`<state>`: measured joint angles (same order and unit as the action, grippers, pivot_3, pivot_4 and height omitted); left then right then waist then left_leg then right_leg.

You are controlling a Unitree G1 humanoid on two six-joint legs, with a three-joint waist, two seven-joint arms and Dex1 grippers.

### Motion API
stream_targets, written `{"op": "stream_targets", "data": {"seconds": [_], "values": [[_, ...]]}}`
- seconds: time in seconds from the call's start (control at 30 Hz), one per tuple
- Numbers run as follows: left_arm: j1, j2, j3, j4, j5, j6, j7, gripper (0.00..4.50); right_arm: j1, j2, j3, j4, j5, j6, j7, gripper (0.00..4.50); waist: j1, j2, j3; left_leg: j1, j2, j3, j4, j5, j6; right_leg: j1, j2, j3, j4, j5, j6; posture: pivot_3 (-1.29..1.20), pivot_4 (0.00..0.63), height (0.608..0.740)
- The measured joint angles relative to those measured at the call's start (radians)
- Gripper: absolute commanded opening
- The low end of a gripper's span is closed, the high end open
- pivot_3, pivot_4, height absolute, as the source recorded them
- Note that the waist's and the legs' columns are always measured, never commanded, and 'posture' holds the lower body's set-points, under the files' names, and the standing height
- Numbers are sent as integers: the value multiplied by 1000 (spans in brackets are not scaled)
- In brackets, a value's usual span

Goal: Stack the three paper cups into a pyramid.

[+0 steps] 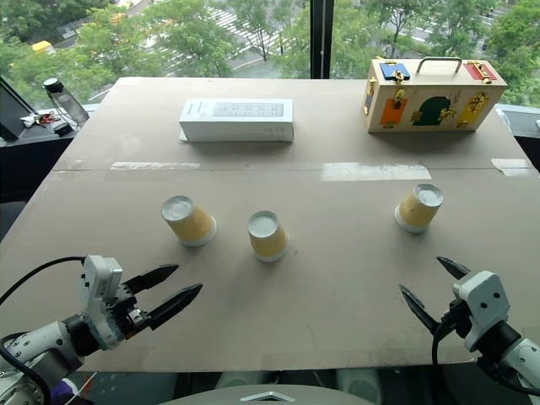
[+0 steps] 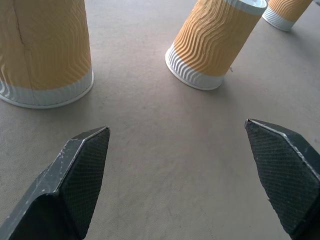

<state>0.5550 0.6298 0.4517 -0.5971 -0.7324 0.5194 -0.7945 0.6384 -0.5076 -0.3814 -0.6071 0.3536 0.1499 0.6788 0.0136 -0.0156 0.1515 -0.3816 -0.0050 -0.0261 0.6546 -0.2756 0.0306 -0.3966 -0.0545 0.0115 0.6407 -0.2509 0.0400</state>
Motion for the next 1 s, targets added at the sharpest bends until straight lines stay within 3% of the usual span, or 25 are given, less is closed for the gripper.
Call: {"op": "stream_targets", "data": {"seconds": [0.2, 0.47, 1.0], "values": [[-132, 3, -79, 46, 16, -13, -26, 4442, -124, 29, 109, -30, 2, 20, -35, 4500, 0, 0, 1, 2, 0, 0, 1, 0, 0, 1, 1, -1, 1, -1, 2, 0, 150, 740], [-237, 42, -116, 67, 24, -12, -47, 4442, -168, 39, 132, -46, 4, 50, -77, 4500, 0, 0, 1, 0, 0, 0, 0, 0, 0, 0, 1, -1, 1, 1, -1, 0, 150, 740], [-521, 65, -341, 136, 130, 7, -49, 4442, -152, -87, 131, -93, 159, 56, 115, 4500, -2, 0, 1, 2, 0, 0, 0, 0, 0, 1, 5, 0, 2, 4, 3, 0, 150, 740]]}}
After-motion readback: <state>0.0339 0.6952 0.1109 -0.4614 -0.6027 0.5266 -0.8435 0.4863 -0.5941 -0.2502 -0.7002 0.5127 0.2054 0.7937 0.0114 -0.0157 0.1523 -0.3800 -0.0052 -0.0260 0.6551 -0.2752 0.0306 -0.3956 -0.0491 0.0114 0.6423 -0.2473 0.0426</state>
